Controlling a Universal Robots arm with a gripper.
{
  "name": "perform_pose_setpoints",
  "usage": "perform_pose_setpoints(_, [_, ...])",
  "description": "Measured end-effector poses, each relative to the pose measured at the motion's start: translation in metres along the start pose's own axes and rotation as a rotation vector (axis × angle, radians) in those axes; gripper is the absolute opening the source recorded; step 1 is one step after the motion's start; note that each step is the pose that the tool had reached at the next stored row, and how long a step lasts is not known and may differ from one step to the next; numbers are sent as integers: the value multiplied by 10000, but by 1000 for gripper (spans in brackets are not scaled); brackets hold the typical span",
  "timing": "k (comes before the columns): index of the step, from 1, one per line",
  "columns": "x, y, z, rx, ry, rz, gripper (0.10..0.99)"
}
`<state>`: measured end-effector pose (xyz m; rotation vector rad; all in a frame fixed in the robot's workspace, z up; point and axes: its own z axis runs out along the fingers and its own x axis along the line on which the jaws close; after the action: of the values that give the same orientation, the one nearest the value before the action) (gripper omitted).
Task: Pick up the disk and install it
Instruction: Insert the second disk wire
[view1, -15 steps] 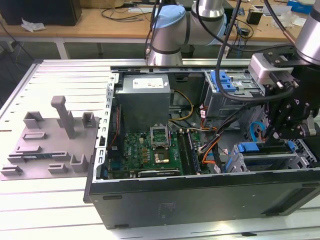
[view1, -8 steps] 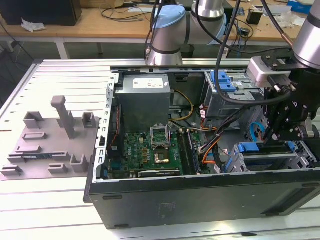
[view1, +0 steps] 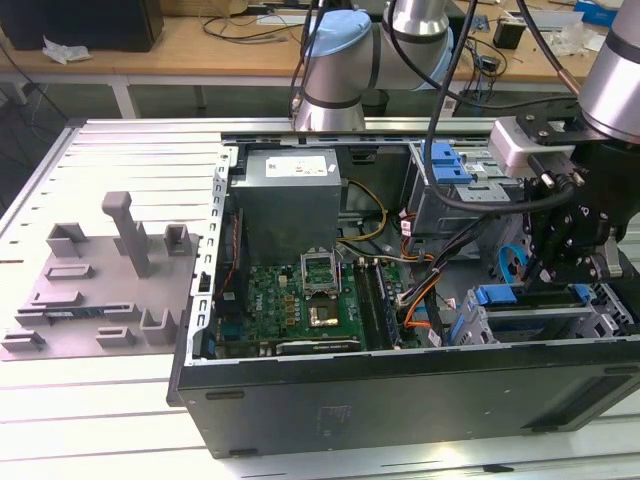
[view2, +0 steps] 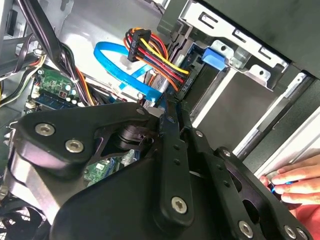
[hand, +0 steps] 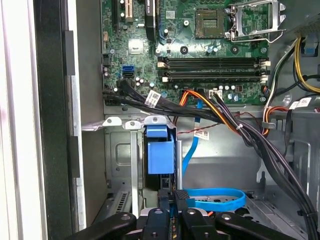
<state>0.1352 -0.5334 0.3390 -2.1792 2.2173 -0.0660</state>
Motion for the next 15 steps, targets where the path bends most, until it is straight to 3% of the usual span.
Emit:
perform_pose_setpoints(3, [0, 14, 2, -2, -7, 3, 169])
perform_pose_setpoints(4, [0, 15, 2, 1, -6, 1, 231])
perform_pose_setpoints(15, [1, 19, -31, 27, -1, 1, 231])
